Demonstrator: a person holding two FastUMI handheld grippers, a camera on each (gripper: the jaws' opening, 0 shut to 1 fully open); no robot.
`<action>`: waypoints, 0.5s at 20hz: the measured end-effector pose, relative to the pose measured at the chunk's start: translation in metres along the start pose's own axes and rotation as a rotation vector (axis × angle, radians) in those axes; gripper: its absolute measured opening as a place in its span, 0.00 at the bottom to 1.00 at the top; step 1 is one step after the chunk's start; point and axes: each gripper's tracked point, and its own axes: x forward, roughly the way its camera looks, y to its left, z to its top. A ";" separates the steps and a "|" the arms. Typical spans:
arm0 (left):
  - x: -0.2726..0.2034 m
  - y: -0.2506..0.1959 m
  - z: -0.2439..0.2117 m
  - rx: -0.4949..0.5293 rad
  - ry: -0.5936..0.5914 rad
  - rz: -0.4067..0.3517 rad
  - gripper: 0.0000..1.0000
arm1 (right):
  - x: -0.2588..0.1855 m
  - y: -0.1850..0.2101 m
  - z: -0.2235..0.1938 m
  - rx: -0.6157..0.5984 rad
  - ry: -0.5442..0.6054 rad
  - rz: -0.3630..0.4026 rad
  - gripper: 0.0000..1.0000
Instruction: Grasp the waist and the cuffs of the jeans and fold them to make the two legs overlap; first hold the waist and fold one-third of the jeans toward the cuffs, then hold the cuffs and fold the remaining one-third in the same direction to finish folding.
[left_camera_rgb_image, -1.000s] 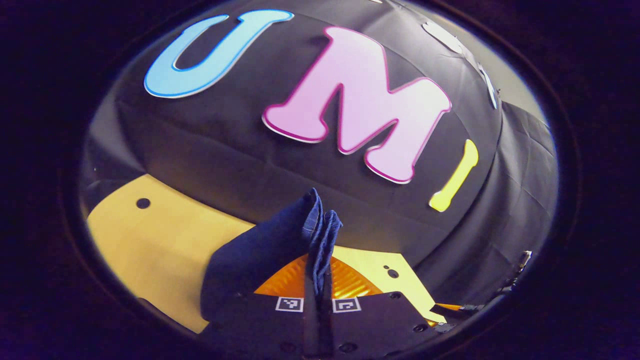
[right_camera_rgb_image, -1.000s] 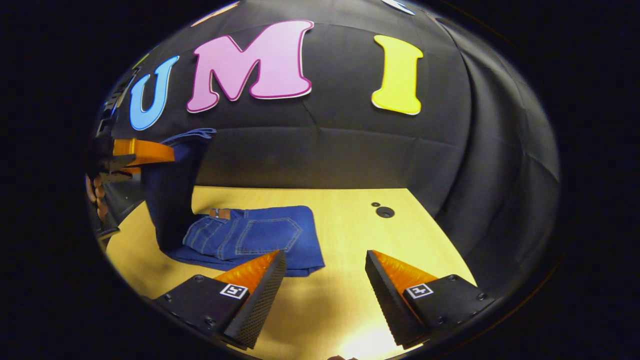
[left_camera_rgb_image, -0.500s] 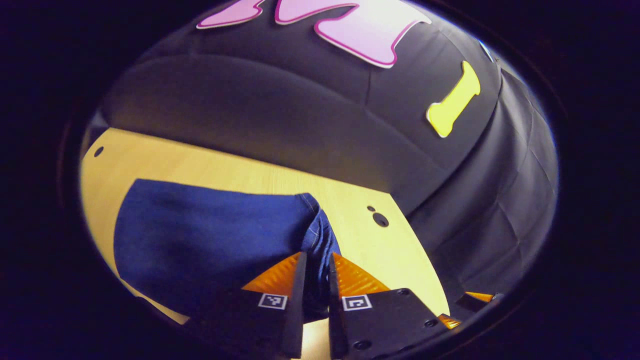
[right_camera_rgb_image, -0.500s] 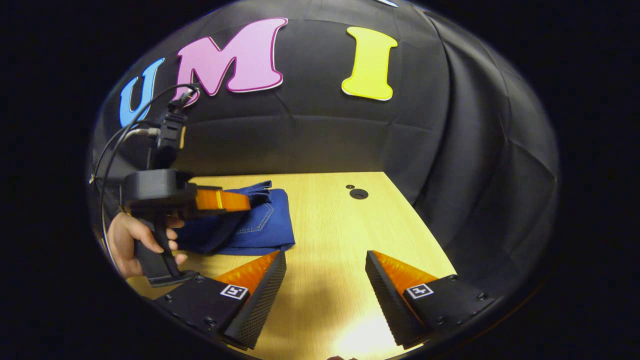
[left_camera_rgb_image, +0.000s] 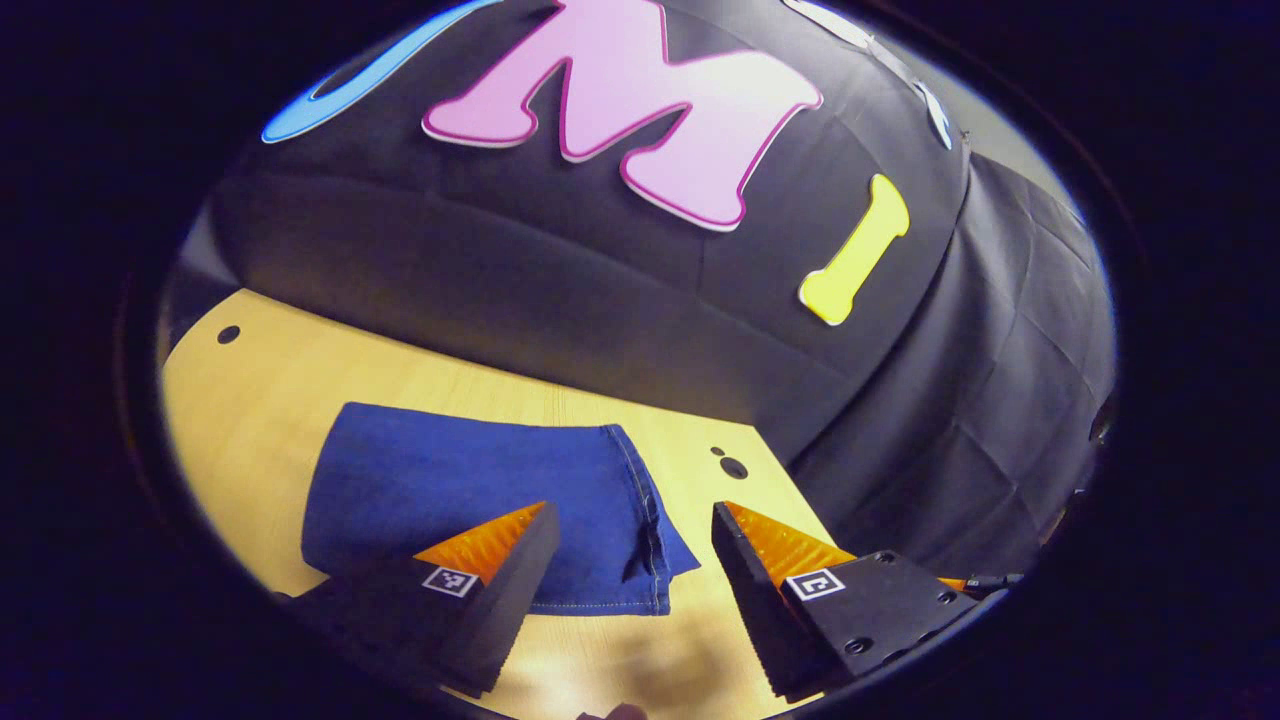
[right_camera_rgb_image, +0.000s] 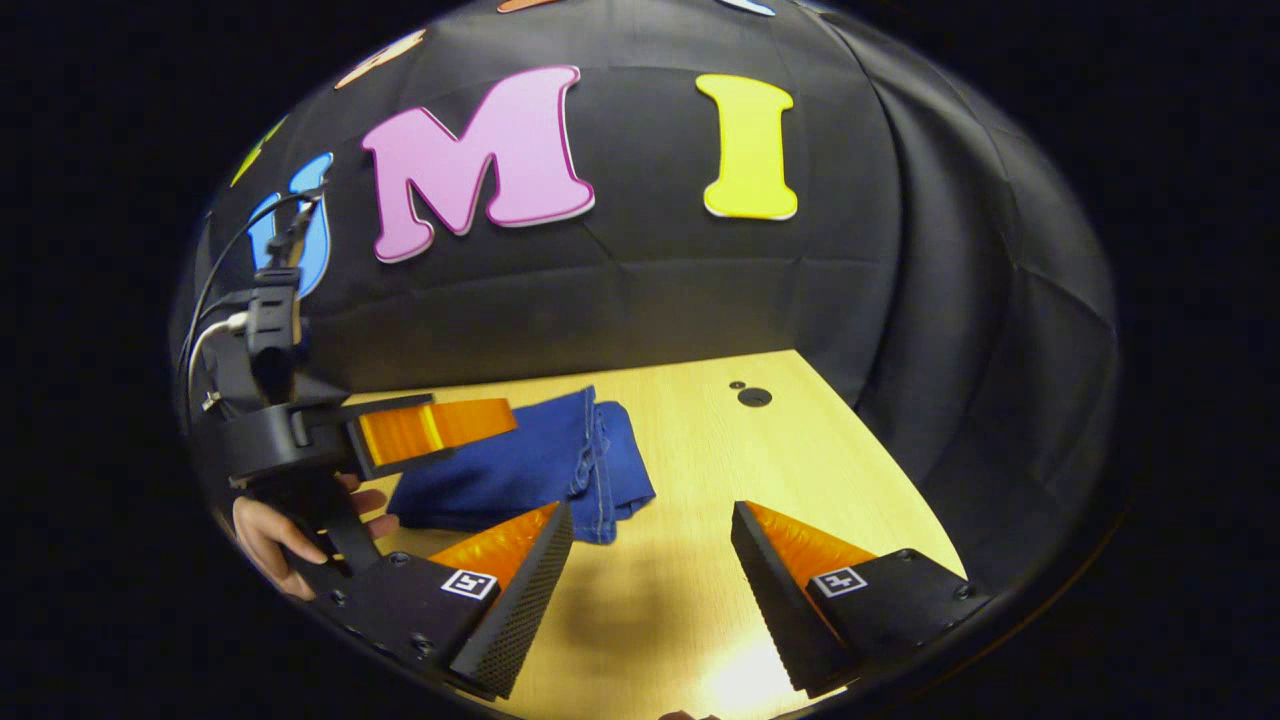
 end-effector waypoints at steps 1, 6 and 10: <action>-0.023 -0.003 0.013 0.006 -0.039 -0.004 0.96 | -0.011 0.005 0.008 -0.002 -0.021 0.004 0.98; -0.151 0.015 0.066 0.022 -0.221 0.073 0.96 | -0.076 0.036 0.050 0.009 -0.166 0.043 0.98; -0.240 0.028 0.086 0.068 -0.323 0.106 0.96 | -0.137 0.066 0.068 -0.055 -0.266 0.081 0.98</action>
